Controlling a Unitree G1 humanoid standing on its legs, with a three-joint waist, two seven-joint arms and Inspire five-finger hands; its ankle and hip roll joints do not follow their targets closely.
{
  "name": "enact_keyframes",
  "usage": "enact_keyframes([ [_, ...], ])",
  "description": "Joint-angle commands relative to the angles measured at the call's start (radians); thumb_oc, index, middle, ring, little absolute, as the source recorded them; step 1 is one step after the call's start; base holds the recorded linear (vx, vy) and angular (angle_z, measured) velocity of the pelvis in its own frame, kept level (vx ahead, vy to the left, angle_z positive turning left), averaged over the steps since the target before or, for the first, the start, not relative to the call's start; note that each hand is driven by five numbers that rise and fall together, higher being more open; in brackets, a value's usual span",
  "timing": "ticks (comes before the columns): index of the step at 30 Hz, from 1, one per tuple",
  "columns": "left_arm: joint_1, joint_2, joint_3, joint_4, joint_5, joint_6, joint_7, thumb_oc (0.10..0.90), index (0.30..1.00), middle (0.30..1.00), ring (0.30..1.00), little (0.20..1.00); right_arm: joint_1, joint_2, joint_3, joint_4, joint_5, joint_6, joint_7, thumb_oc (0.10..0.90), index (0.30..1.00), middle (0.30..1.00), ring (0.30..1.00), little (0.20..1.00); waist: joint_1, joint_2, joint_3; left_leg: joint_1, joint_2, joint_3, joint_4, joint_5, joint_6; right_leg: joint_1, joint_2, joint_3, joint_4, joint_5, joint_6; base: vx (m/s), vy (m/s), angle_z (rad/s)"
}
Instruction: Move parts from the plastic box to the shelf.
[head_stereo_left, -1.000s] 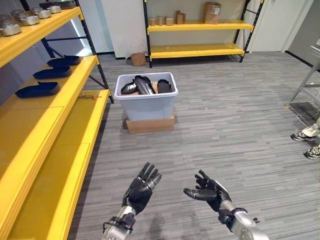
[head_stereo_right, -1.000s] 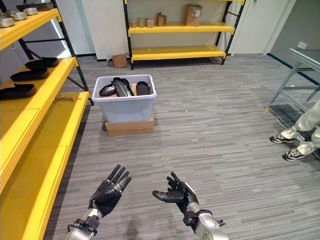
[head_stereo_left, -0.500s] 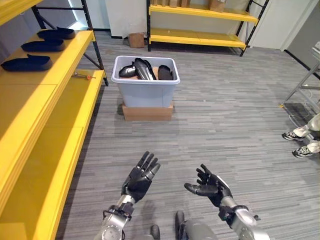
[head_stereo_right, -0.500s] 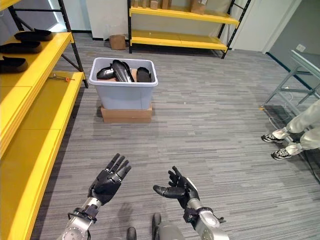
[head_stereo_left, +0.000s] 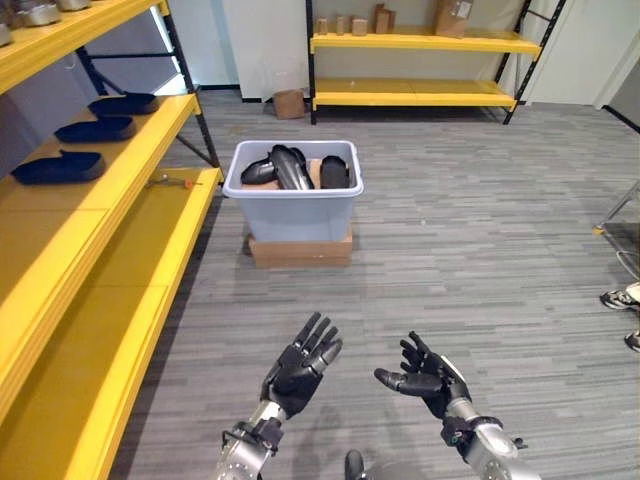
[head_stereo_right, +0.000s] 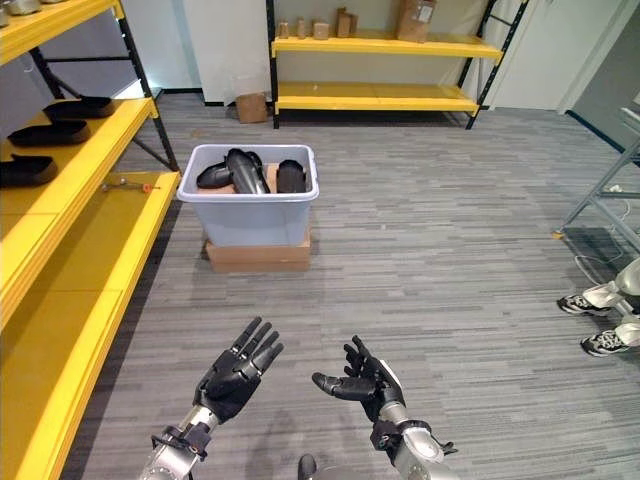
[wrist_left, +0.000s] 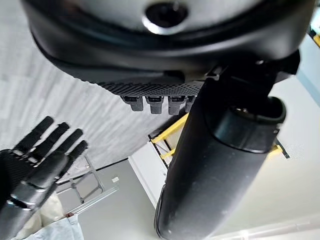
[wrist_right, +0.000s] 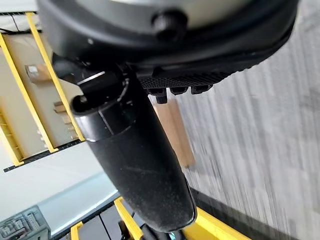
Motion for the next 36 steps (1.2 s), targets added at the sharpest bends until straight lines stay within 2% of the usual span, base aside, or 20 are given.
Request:
enact_keyframes([
  [1,-0.033,-0.029,0.019,-0.051,-0.012,-0.059,-0.037,0.900,1.000,1.000,1.000,1.000,-0.020,-0.022,-0.027,-0.072,-0.002,-0.066,0.032,0.900,1.000,1.000,1.000,1.000,-0.007,-0.024,-0.041,-0.018,-0.108,0.099,0.118,0.278,0.060,0.020,-0.019,-0.021,-0.134,0.130,0.069,0.17,-0.100,-0.04],
  [2,-0.028,-0.030,0.027,-0.052,-0.016,-0.070,-0.042,0.900,1.000,1.000,1.000,1.000,-0.011,-0.027,-0.031,-0.077,-0.003,-0.071,0.052,0.900,1.000,1.000,1.000,1.000,0.004,-0.030,-0.020,-0.119,-0.078,0.102,0.149,0.290,0.067,0.052,-0.020,-0.006,-0.131,0.121,0.060,0.26,-0.111,0.04],
  [4,-0.022,-0.019,0.040,-0.049,-0.037,-0.093,-0.034,0.900,1.000,1.000,1.000,1.000,-0.017,-0.030,-0.021,-0.090,-0.011,-0.057,0.055,0.900,1.000,1.000,1.000,1.000,0.018,-0.029,0.001,-0.156,-0.032,0.120,0.031,0.292,0.073,0.090,-0.013,0.019,-0.132,0.103,0.060,0.27,-0.010,-0.23],
  [6,-0.016,-0.008,0.052,-0.034,-0.071,-0.112,-0.028,0.900,1.000,1.000,1.000,1.000,-0.041,-0.035,0.001,-0.091,-0.008,-0.036,0.045,0.900,1.000,1.000,1.000,1.000,0.034,-0.014,0.005,-0.154,0.020,0.120,-0.270,0.345,0.059,0.121,0.001,0.038,-0.136,0.078,0.067,0.32,0.130,-0.59],
  [9,-0.011,-0.012,0.059,-0.012,-0.077,-0.123,-0.038,0.900,1.000,1.000,1.000,1.000,-0.065,-0.051,0.028,-0.083,-0.011,-0.031,0.054,0.900,1.000,1.000,1.000,1.000,0.063,0.002,0.009,-0.180,0.077,0.037,-0.555,0.429,0.040,0.150,0.009,0.076,-0.138,0.059,0.071,0.28,0.170,-0.42],
  [10,-0.010,-0.014,0.060,-0.010,-0.070,-0.122,-0.038,0.900,1.000,1.000,1.000,1.000,-0.067,-0.053,0.031,-0.084,-0.013,-0.030,0.054,0.900,1.000,1.000,1.000,1.000,0.065,0.002,0.011,-0.182,0.080,0.030,-0.569,0.435,0.039,0.153,0.007,0.080,-0.137,0.058,0.071,0.32,0.219,-0.36],
  [11,-0.002,-0.025,0.064,0.003,-0.061,-0.134,-0.049,0.900,1.000,1.000,1.000,1.000,-0.070,-0.058,0.038,-0.084,-0.017,-0.028,0.060,0.900,1.000,1.000,1.000,1.000,0.074,0.004,0.019,-0.191,0.106,0.003,-0.645,0.437,0.031,0.158,-0.002,0.090,-0.125,0.051,0.075,0.25,0.221,-0.39],
  [13,0.003,-0.042,0.073,0.027,-0.066,-0.154,-0.075,0.900,1.000,1.000,1.000,1.000,-0.074,-0.067,0.043,-0.080,-0.025,-0.029,0.079,0.900,1.000,1.000,1.000,1.000,0.075,0.006,0.029,-0.210,0.135,-0.010,-0.672,0.423,0.022,0.153,-0.023,0.088,-0.101,0.039,0.081,0.26,0.283,-0.51],
  [16,0.003,-0.054,0.084,0.039,-0.075,-0.172,-0.081,0.900,1.000,1.000,1.000,1.000,-0.059,-0.087,0.032,-0.089,-0.034,-0.025,0.137,0.900,1.000,1.000,1.000,1.000,0.064,0.028,0.033,-0.182,0.161,0.025,-0.660,0.412,0.008,0.149,-0.041,0.069,-0.050,-0.006,0.092,0.31,0.367,-0.28],
  [19,0.003,-0.048,0.089,0.032,-0.058,-0.161,-0.054,0.900,1.000,1.000,1.000,1.000,-0.028,-0.084,0.026,-0.105,-0.042,-0.027,0.155,0.900,1.000,1.000,1.000,1.000,0.067,0.032,0.020,-0.158,0.145,0.038,-0.621,0.403,0.007,0.176,-0.055,0.048,-0.028,-0.040,0.101,0.31,0.278,-0.15],
  [22,0.005,-0.031,0.088,0.033,-0.049,-0.145,-0.047,0.900,1.000,1.000,1.000,1.000,-0.017,-0.071,0.024,-0.100,-0.022,-0.023,0.151,0.900,1.000,1.000,1.000,1.000,0.081,0.023,-0.001,-0.137,0.101,0.037,-0.568,0.377,0.022,0.226,-0.080,0.025,-0.025,-0.067,0.116,0.33,0.307,-0.01],
  [24,0.000,-0.012,0.082,0.021,-0.010,-0.134,-0.051,0.900,1.000,1.000,1.000,1.000,-0.022,-0.052,0.027,-0.096,-0.020,-0.038,0.148,0.900,1.000,1.000,1.000,1.000,0.096,0.014,-0.019,-0.118,0.056,0.051,-0.567,0.348,0.046,0.241,-0.103,-0.002,0.004,-0.075,0.139,0.27,0.348,0.39],
  [26,-0.010,0.009,0.063,0.009,0.002,-0.118,-0.035,0.900,1.000,1.000,1.000,1.000,-0.035,-0.035,0.027,-0.096,-0.020,-0.044,0.123,0.900,1.000,1.000,1.000,1.000,0.107,0.005,-0.030,-0.112,0.011,0.079,-0.566,0.320,0.085,0.215,-0.133,-0.034,0.116,-0.023,0.169,0.18,0.291,0.40],
  [27,-0.010,0.009,0.063,0.009,0.002,-0.118,-0.035,0.900,1.000,1.000,1.000,1.000,-0.035,-0.035,0.027,-0.096,-0.020,-0.044,0.123,0.900,1.000,1.000,1.000,1.000,0.107,0.005,-0.030,-0.112,0.011,0.079,-0.566,0.320,0.085,0.215,-0.133,-0.034,0.116,-0.023,0.169,0.18,0.339,0.28],
  [28,-0.019,0.026,0.052,0.013,0.017,-0.123,-0.031,0.900,1.000,1.000,1.000,1.000,-0.050,-0.016,0.029,-0.095,-0.014,-0.047,0.089,0.900,1.000,1.000,1.000,1.000,0.116,0.005,-0.034,-0.094,-0.019,0.098,-0.568,0.295,0.125,0.153,-0.182,-0.055,0.318,0.082,0.218,0.16,0.285,0.29],
  [30,-0.020,0.030,0.050,0.014,0.014,-0.124,-0.029,0.900,1.000,1.000,1.000,1.000,-0.056,-0.009,0.033,-0.093,-0.016,-0.054,0.084,0.900,1.000,1.000,1.000,1.000,0.120,0.006,-0.034,-0.086,-0.027,0.101,-0.569,0.288,0.136,0.129,-0.197,-0.057,0.380,0.115,0.228,0.16,0.242,0.31],
  [31,-0.021,0.034,0.048,0.013,0.016,-0.131,-0.028,0.900,1.000,1.000,1.000,1.000,-0.068,0.001,0.039,-0.087,-0.025,-0.063,0.074,0.900,1.000,1.000,1.000,1.000,0.125,0.007,-0.032,-0.070,-0.035,0.111,-0.574,0.278,0.147,0.100,-0.198,-0.056,0.413,0.144,0.231,0.18,0.157,0.23],
  [32,-0.022,0.036,0.048,0.005,0.013,-0.126,-0.026,0.900,1.000,1.000,1.000,1.000,-0.075,0.004,0.042,-0.087,-0.022,-0.064,0.056,0.900,1.000,1.000,1.000,1.000,0.123,0.007,-0.029,-0.059,-0.040,0.115,-0.578,0.271,0.151,0.076,-0.174,-0.053,0.395,0.145,0.229,0.18,0.118,0.18],
  [34,-0.025,0.040,0.046,-0.018,0.021,-0.123,-0.010,0.900,1.000,1.000,1.000,1.000,-0.082,0.002,0.040,-0.096,-0.005,-0.066,0.031,0.900,1.000,1.000,1.000,1.000,0.113,0.008,-0.016,-0.036,-0.043,0.111,-0.586,0.267,0.145,0.034,-0.129,-0.064,0.300,0.110,0.207,0.12,0.011,0.08],
  [36,-0.031,0.041,0.044,-0.024,0.024,-0.122,-0.006,0.900,1.000,1.000,1.000,1.000,-0.087,0.000,0.037,-0.097,-0.001,-0.069,0.023,0.900,1.000,1.000,1.000,1.000,0.108,0.010,-0.009,-0.021,-0.039,0.110,-0.593,0.266,0.138,0.022,-0.113,-0.075,0.242,0.094,0.190,0.09,-0.022,0.14],
])
